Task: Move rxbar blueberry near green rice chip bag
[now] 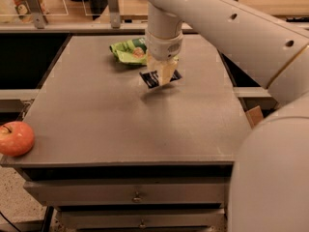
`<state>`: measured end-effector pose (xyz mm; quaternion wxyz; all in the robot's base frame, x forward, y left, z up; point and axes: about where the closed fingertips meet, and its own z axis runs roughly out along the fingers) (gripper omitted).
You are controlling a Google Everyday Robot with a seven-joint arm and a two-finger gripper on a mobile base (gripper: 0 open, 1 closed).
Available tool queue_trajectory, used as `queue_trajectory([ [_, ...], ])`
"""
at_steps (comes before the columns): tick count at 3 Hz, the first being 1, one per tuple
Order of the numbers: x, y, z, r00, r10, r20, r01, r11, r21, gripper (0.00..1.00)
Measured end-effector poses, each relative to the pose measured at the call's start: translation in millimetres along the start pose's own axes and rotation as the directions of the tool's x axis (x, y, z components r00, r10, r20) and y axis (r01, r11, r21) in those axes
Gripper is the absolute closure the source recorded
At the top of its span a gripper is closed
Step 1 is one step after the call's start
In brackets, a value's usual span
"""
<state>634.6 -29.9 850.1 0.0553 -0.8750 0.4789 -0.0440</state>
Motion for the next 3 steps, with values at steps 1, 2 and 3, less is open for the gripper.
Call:
queue_trajectory([
  [1,36.6,-22.6,10.7,0.995,0.098,0.026,-0.098,0.9949,-0.023,1.0],
  [2,62.1,-44.7,5.3,0.974,0.219,0.063,-0.221,0.975,0.027,1.0],
  [3,79.6,-50.2,-4.4,0.941,0.322,0.105,-0.331,0.9386,0.096,1.0],
])
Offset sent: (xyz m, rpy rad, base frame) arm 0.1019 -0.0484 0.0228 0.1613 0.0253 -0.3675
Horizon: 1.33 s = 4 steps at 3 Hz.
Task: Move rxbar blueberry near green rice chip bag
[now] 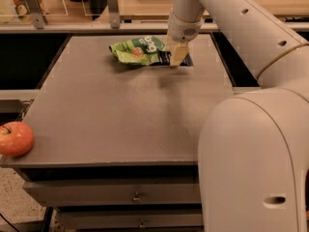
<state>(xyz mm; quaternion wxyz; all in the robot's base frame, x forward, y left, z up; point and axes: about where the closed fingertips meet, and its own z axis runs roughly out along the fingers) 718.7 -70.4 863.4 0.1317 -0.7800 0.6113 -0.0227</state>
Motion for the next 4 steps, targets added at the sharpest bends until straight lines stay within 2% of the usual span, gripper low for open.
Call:
queue_trajectory([
  [1,7.2,-0.1,0.0,0.998,0.054,0.012,-0.054,0.9982,0.027,0.82],
  [2,9.7,2.2,-0.5,0.997,0.074,0.006,-0.074,0.9966,0.036,0.59],
  [4,8.0,3.4,2.8,0.998,0.069,-0.009,-0.069,0.9971,0.033,0.13],
])
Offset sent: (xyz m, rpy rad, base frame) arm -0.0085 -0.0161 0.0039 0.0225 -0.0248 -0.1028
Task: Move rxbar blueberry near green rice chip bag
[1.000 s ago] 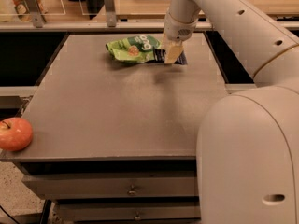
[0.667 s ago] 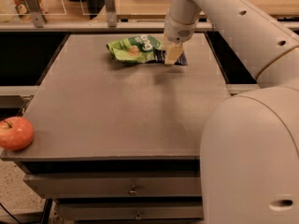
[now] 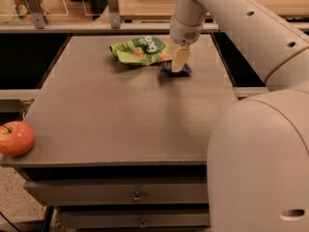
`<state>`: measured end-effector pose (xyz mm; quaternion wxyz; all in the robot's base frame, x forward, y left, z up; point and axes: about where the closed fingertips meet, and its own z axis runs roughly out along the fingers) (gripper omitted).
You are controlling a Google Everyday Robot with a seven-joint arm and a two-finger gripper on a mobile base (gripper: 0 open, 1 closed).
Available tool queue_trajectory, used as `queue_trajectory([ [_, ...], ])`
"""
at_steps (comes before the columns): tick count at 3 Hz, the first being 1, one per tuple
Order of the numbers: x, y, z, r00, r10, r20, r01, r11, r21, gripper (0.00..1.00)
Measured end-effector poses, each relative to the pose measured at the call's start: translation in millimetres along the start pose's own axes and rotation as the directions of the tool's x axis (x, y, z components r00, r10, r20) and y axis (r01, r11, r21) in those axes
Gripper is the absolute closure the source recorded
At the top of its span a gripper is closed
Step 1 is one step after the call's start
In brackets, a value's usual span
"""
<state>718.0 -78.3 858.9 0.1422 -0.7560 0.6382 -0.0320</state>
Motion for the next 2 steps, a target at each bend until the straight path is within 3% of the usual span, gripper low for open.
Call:
queue_trajectory([
  [1,-1.0,-1.0,3.3,1.0,-0.001,0.001,0.001,1.0,0.0,0.0],
  [2,-1.0,-1.1,3.4,1.0,-0.001,0.001,0.001,1.0,0.0,0.0],
])
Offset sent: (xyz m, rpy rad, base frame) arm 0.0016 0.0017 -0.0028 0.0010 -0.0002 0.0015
